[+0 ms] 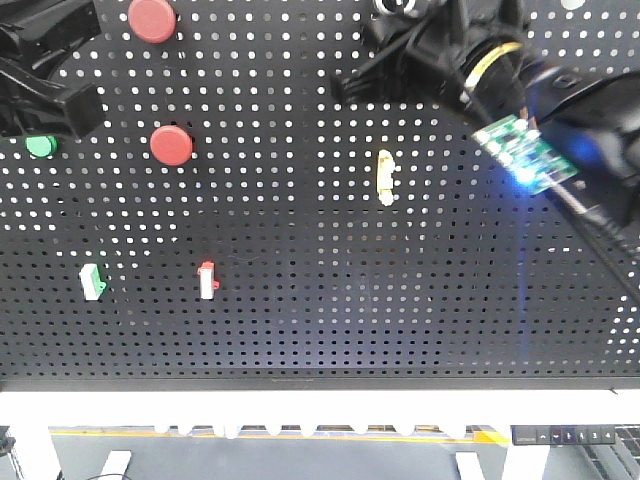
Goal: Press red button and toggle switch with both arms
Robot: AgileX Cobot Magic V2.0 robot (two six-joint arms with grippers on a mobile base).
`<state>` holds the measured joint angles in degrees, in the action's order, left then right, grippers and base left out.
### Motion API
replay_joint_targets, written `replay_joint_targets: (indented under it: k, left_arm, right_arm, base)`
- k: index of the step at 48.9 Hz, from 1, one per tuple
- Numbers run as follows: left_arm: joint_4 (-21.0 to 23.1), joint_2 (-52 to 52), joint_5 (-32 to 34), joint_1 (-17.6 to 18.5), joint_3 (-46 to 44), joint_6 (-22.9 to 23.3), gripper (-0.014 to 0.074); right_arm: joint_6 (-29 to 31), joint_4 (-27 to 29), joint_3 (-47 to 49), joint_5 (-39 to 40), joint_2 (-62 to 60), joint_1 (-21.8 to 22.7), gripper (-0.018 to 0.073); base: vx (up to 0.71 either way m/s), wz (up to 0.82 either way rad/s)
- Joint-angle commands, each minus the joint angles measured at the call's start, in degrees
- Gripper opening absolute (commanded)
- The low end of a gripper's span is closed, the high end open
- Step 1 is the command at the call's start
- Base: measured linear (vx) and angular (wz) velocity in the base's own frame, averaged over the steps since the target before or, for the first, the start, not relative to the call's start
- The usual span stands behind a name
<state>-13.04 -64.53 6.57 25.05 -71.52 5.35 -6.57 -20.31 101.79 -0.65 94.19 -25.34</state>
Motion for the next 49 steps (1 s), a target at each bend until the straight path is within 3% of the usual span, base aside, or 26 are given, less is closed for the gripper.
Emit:
replay_joint_targets:
  k: [1, 18, 32, 49]
  left_arm:
    - [0.32, 1.4, 4.46, 0.13, -1.48, 0.21, 0.0002]
    - [0.32, 1.4, 4.36, 0.13, -1.48, 0.17, 0.0002]
    - [0.32, 1.4, 4.16, 0.13, -1.48, 0.17, 0.0002]
    - [0.32, 1.4, 3.31, 0.13, -1.48, 0.1, 0.0002]
  right_arm:
    - [1.52, -0.4, 2.18, 2.44, -3.58, 1.69, 0.0]
    - [1.25, 3.87, 2.18, 0.65, -4.83, 4.99, 0.0]
    - [1.34, 7.52, -1.12, 0.29, -10.0, 0.87, 0.0]
    - [1.44, 7.91, -8.25, 2.06, -16.01, 0.93, 0.0]
  base:
    - [0.0, 0.0]
    - [0.0, 0.0]
    - [0.0, 0.0]
    - [0.0, 0.0]
